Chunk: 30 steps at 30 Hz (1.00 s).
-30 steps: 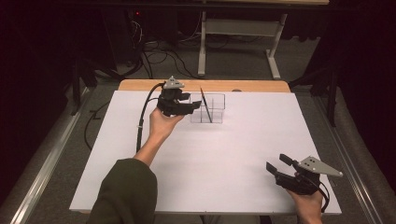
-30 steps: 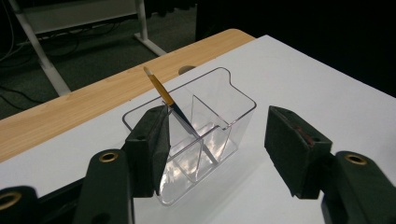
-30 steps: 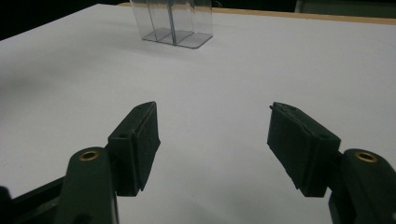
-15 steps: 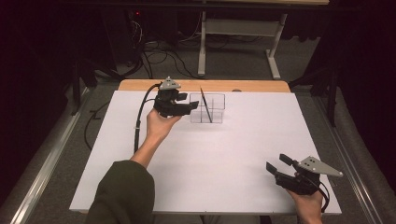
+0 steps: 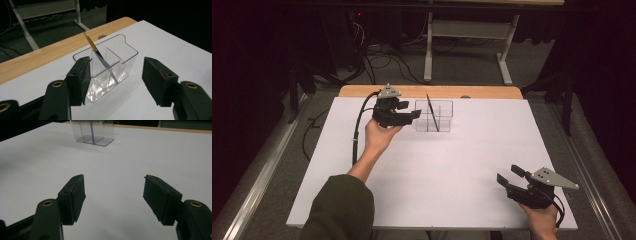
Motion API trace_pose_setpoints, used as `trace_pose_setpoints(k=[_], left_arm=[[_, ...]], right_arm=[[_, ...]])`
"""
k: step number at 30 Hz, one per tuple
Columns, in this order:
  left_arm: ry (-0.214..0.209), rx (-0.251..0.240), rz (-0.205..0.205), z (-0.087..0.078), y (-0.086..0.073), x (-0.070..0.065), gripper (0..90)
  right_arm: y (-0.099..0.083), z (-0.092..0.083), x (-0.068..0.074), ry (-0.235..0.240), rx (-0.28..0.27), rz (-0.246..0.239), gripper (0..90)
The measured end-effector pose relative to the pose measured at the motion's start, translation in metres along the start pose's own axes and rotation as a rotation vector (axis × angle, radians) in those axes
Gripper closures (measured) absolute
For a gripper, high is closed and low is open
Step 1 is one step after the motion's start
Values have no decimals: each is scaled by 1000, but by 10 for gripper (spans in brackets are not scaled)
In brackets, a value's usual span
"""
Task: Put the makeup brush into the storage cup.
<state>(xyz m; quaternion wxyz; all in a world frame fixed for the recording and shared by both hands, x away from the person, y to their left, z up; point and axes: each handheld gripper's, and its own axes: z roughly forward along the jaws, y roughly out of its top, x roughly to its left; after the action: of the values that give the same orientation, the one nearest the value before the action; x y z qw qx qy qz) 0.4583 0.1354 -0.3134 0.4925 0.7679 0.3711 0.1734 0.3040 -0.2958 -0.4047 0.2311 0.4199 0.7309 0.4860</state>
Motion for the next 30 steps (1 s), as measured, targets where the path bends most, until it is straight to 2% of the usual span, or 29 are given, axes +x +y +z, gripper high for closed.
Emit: trace_pose_setpoints(k=[8,20,30], left_arm=[[5,-11,-11,-9,-9,1,405],[12,-35,-7,-27,-12,2,404],[10,-44,-8,-35,-18,2,404]], right_arm=[[0,0,0,-2,0,-1,358],[0,1,0,-2,0,1,358],[1,1,-2,-7,-8,3,358]])
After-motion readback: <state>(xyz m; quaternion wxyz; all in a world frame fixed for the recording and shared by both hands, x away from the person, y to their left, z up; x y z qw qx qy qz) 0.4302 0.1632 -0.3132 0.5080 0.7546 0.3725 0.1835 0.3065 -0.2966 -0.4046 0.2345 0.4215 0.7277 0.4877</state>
